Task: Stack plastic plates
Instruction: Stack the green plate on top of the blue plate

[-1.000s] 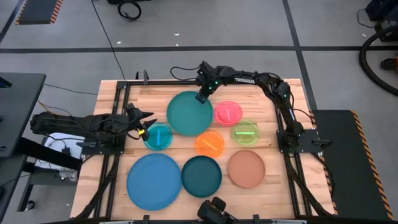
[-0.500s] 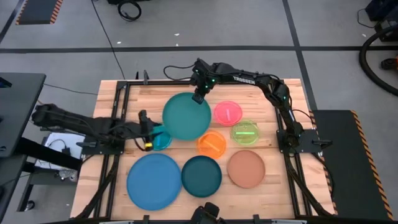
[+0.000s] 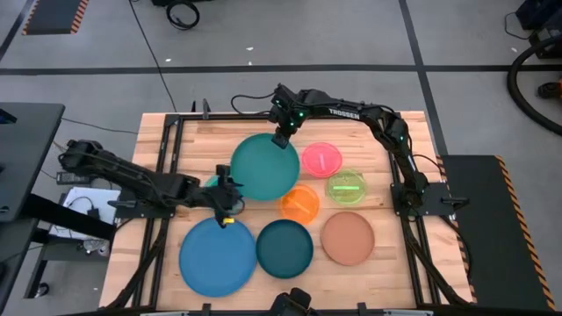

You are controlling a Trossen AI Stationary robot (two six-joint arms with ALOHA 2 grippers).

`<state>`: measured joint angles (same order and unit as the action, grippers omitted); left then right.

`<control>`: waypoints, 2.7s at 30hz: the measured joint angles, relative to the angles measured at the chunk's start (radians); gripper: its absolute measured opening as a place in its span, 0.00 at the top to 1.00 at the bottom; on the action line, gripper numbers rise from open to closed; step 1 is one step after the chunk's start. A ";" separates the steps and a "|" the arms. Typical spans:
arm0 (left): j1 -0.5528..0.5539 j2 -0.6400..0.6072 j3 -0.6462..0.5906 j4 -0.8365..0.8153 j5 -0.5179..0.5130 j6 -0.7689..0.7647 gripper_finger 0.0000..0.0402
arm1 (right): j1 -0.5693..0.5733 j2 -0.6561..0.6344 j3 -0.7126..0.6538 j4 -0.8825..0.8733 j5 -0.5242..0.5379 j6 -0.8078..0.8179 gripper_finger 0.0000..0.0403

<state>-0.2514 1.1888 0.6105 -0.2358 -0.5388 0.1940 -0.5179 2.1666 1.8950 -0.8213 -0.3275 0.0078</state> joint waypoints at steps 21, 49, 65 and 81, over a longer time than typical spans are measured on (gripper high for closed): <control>0.014 0.215 0.076 -0.113 0.000 0.110 0.69 | 0.014 0.000 0.000 -0.001 -0.016 -0.003 0.95; -0.034 0.203 0.074 -0.127 0.019 0.104 0.96 | 0.018 -0.062 0.000 -0.001 -0.095 -0.052 0.60; -0.049 0.203 0.134 -0.193 0.023 0.027 0.96 | -0.017 -0.112 0.002 0.004 -0.063 -0.071 0.41; -0.068 0.203 0.151 -0.226 0.024 0.015 0.96 | -0.032 -0.117 0.002 0.003 -0.052 -0.079 0.37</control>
<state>-0.3190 1.3914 0.7617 -0.4615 -0.5144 0.2089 -0.5496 2.0494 1.8969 -0.8182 -0.3793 -0.0711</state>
